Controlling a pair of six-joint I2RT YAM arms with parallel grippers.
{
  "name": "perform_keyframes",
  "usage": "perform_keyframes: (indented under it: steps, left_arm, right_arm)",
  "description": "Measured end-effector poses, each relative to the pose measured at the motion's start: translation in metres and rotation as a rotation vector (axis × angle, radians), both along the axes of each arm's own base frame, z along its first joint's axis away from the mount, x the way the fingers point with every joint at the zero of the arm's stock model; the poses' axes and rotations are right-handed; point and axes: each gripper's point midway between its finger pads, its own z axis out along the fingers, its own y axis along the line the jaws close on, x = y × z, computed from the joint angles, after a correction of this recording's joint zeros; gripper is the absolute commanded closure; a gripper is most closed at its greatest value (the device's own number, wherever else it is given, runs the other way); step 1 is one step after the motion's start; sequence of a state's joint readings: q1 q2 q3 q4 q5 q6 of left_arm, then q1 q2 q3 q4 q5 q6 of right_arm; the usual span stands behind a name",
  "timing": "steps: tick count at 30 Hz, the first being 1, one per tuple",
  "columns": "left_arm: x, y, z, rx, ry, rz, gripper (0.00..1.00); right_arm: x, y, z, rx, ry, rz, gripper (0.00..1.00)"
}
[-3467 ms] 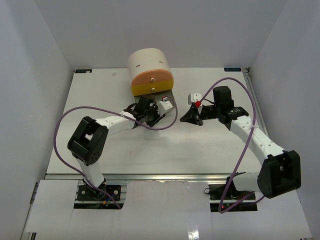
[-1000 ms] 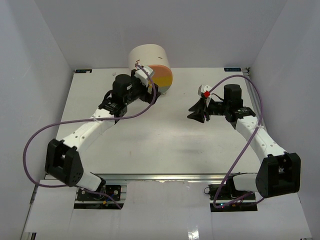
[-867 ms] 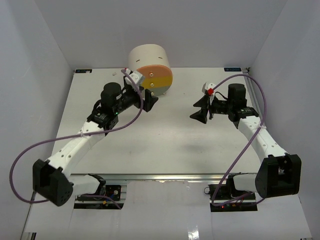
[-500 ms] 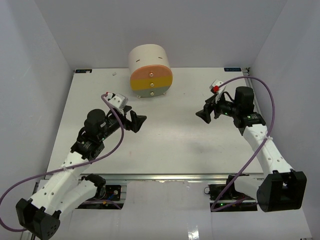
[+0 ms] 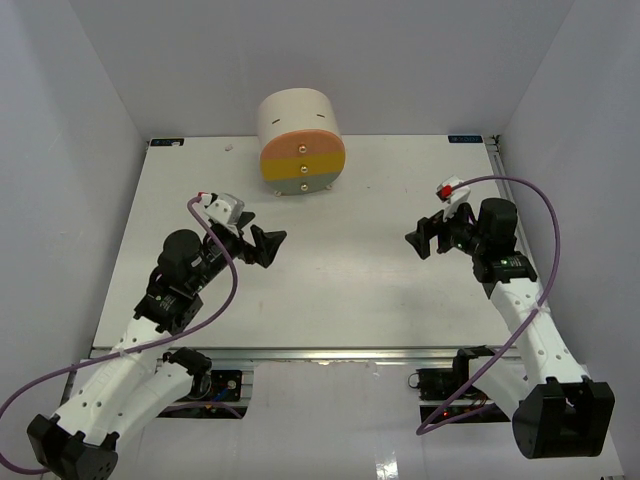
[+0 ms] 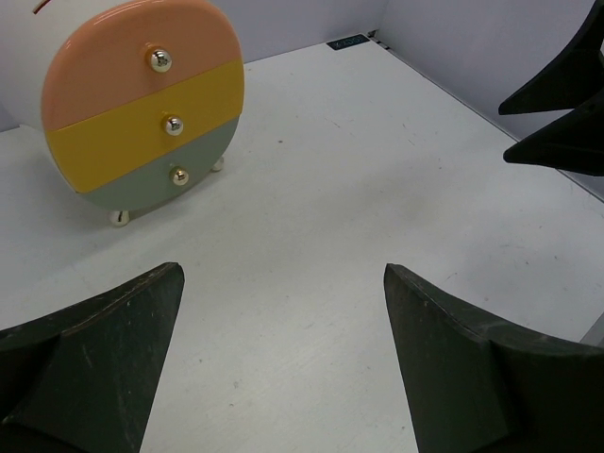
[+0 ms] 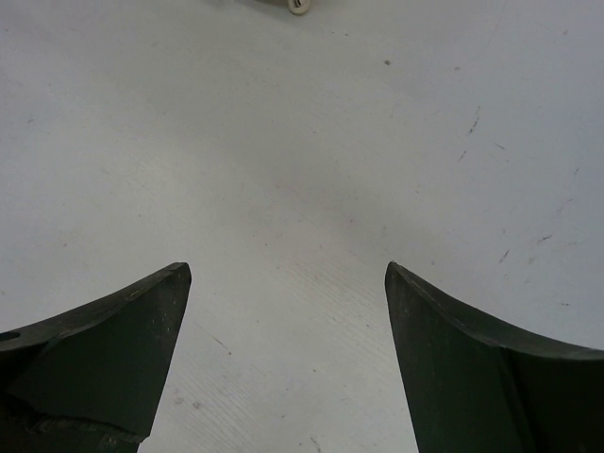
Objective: Organize the makeup
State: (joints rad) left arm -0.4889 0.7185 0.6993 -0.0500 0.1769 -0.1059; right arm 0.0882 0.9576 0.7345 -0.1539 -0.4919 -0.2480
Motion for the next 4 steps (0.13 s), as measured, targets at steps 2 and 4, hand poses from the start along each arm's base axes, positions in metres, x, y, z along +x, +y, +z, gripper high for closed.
perform_keyframes:
  steps: [2, 4]
  left_arm:
    - [0.0004, 0.0003, -0.0003, 0.0, 0.0, 0.003, 0.02]
    - [0.001, 0.0004, -0.0011, 0.001, 0.002, 0.005, 0.02]
  right_arm:
    - [0.0004, -0.0018, 0.0012, 0.001, -0.003, -0.01, 0.1]
    - [0.0012, -0.0039, 0.0017, -0.001, -0.011, -0.021, 0.1]
